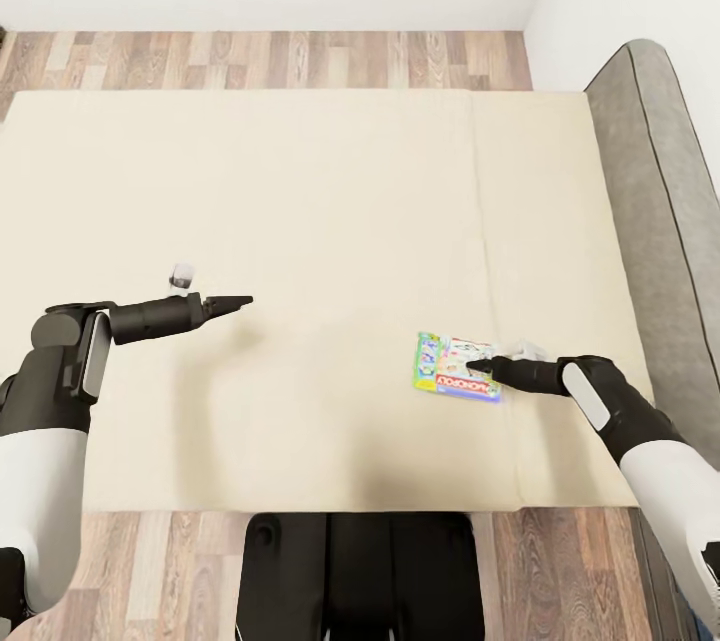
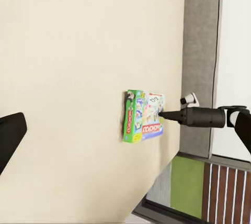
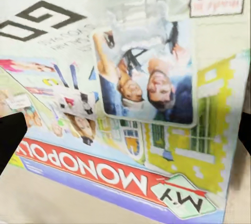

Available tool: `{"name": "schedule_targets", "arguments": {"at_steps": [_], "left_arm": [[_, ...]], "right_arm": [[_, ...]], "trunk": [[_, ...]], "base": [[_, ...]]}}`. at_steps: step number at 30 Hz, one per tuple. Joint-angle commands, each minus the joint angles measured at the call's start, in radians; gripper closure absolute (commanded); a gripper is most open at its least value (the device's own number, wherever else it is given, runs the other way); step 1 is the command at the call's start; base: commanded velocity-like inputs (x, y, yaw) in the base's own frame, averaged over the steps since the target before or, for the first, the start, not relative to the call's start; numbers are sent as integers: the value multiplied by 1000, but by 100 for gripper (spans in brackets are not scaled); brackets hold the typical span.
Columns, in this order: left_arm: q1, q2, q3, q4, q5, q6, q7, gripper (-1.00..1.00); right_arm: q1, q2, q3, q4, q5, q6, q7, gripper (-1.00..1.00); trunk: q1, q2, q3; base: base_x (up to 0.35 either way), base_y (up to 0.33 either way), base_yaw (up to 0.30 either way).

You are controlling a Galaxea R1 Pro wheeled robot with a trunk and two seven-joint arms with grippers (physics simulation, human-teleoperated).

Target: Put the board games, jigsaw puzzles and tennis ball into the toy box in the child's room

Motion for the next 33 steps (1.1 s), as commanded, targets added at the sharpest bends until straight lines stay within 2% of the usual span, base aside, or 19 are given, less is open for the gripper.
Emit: {"name": "schedule_targets", "arguments": {"at_steps": [1,16,33], "left_arm": [[-1,0,0,1,3,9,0,-100],[-1,0,0,1,3,9,1,-100],[-1,1,0,1,3,9,0,-100]], "right_arm": [[0,46,4,0,-10,6,3,-100],[0,48,4,0,-10,5,3,-100],[0,48,4,0,-10,5,3,-100]], "trunk": [[0,-1,-1],[0,-1,-1],[0,-1,-1]], "base": [[-60,148,0],[-5,51,0],[0,205,0]]}}
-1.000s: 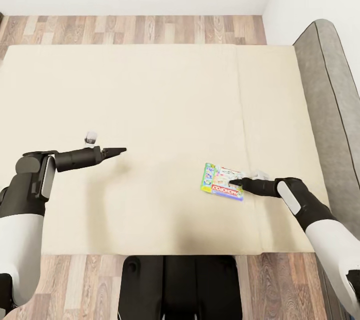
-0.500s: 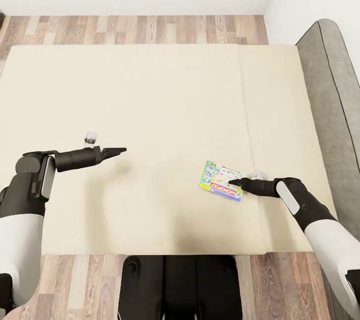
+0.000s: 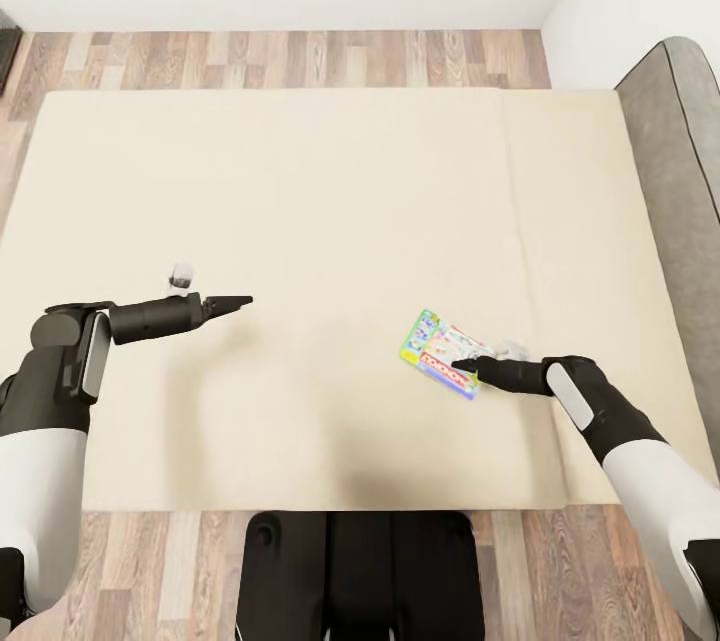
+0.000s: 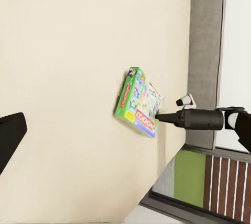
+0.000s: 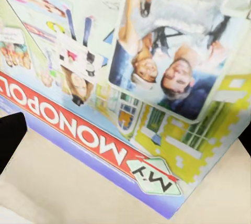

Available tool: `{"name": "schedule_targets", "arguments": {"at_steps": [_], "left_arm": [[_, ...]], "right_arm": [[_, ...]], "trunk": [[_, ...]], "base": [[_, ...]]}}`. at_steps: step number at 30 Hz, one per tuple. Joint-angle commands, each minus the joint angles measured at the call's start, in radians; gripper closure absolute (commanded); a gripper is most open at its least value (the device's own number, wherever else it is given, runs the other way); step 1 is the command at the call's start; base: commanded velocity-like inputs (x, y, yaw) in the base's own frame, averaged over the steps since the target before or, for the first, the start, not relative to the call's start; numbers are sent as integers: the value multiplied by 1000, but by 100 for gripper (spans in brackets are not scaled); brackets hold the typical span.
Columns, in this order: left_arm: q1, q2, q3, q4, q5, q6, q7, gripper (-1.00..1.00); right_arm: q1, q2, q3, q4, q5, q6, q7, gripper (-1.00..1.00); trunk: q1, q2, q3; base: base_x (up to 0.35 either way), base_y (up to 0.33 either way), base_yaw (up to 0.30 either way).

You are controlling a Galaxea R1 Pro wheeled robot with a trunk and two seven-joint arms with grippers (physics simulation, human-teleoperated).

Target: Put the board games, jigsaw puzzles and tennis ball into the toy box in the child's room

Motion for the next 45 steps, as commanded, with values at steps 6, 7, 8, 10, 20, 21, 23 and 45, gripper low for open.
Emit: {"name": "schedule_targets", "arguments": {"at_steps": [6,7,8,10,20,21,23,45], "left_arm": [[-1,0,0,1,4,9,-1,-100],[-1,0,0,1,4,9,-1,-100],[-1,0,0,1,4,9,-1,-100],[-1,0,0,1,4,9,0,-100],[-1,0,0,1,5,9,-2,-100],[-1,0,0,1,5,9,-3,-100],[-1,0,0,1,5,9,-2,-100],[-1,-1,0,1,4,9,-1,-100]], "right_arm": [[0,-1,3,0,-4,4,3,-100],[0,-1,3,0,-4,4,3,-100],[0,-1,4,0,-4,3,3,-100],[0,-1,4,0,-4,3,3,-100],[0,-1,3,0,-4,-3,3,-100],[0,-1,4,0,-4,-3,3,-100],[0,-2,4,0,-3,-4,3,-100],[-14,-36,-6,-44,-6,12,-1,-100]], "trunk": [[1,-1,-1],[1,-1,-1],[1,-1,-1],[1,-1,-1],[1,-1,-1],[1,-1,-1],[1,-1,-1],[1,-1,-1]], "base": [[0,217,0],[0,201,0],[0,195,0],[0,185,0],[0,60,0],[0,3,0],[0,1,0],[0,0,0]]}}
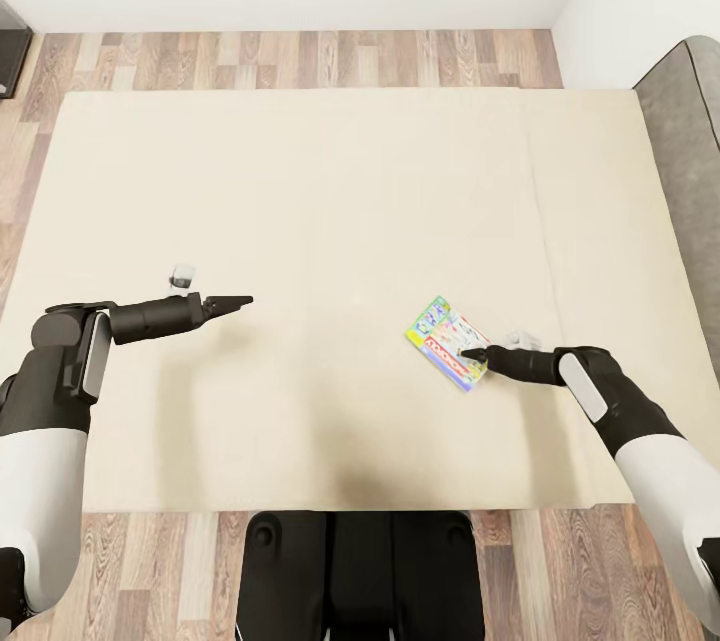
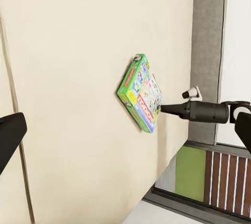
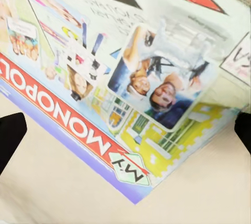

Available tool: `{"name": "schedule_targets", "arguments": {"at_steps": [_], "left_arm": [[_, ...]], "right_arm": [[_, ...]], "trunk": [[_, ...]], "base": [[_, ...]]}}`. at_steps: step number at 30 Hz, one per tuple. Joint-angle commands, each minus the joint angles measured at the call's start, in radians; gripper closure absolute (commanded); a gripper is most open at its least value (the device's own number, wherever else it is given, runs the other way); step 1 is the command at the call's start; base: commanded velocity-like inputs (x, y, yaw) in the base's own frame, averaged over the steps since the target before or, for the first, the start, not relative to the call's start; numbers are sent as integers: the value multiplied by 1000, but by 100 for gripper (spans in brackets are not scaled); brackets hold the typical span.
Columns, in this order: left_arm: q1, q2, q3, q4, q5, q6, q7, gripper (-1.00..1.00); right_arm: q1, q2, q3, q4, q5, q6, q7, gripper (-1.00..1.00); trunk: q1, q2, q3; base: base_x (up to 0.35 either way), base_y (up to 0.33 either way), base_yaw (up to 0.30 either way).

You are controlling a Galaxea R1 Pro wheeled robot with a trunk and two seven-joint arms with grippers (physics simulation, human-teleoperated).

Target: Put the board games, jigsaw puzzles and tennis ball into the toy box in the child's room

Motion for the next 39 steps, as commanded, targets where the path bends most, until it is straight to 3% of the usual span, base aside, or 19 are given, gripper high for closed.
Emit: {"name": "schedule_targets", "arguments": {"at_steps": [1,39], "left_arm": [[0,0,0,0,3,9,-1,-100],[0,0,0,0,2,9,-1,-100]], "right_arm": [[0,-1,2,-1,1,2,2,-100],[-44,-6,-2,-21,6,9,-12,-100]], "trunk": [[1,-2,-1],[1,-2,-1]], "base": [[0,0,0],[0,0,0]]}}
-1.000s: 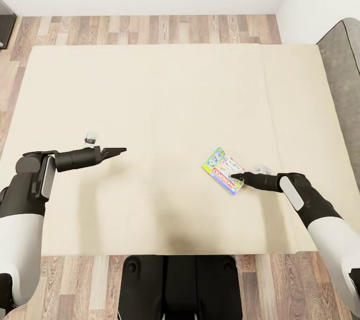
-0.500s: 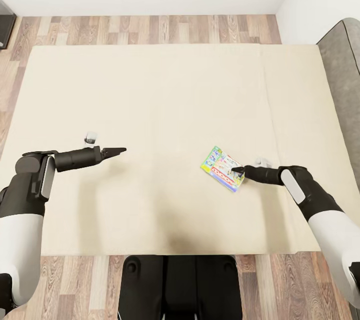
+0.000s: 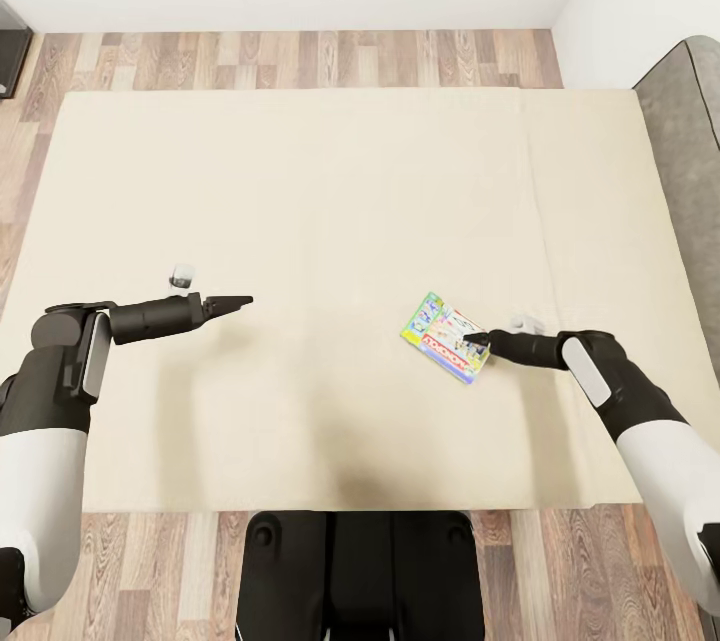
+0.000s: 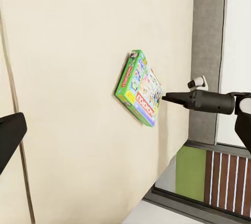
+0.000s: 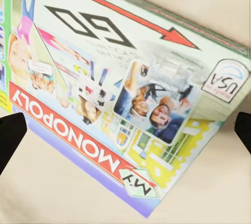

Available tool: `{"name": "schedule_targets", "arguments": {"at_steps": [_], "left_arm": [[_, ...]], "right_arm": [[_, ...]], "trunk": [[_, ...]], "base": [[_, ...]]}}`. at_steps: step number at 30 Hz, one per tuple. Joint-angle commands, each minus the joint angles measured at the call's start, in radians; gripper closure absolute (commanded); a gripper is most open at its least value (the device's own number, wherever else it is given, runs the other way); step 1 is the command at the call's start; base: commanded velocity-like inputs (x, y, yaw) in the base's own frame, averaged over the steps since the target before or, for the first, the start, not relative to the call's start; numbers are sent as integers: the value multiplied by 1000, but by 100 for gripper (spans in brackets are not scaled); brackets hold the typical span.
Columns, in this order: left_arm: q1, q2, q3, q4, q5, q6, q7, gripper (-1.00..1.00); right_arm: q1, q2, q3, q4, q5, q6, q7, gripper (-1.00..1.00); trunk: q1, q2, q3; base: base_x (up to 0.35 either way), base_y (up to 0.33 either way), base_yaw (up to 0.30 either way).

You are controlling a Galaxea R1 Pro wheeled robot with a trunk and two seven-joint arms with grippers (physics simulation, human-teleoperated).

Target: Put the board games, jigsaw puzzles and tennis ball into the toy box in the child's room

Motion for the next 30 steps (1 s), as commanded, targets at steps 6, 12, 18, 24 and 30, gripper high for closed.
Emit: {"name": "schedule_targets", "arguments": {"at_steps": [6,12,18,24,30], "left_arm": [[0,0,0,0,3,9,0,-100],[0,-1,-1,0,3,9,1,-100],[0,-1,-1,0,3,7,3,-100],[0,-2,-1,0,3,6,3,-100],[0,-1,-1,0,2,6,3,-100]], "right_arm": [[-16,-5,2,0,9,0,-8,-100],[-29,-9,1,-5,10,3,-10,-100],[-58,-12,0,-24,10,8,-11,-100],[-81,-11,1,-28,11,8,-18,-100],[-86,-6,8,-23,11,3,-34,-100]], "trunk": [[1,-2,-1],[1,-2,-1],[1,-2,-1],[1,-2,-1],[1,-2,-1]], "base": [[0,0,0],[0,0,0],[0,0,0],[0,0,0],[0,0,0]]}}
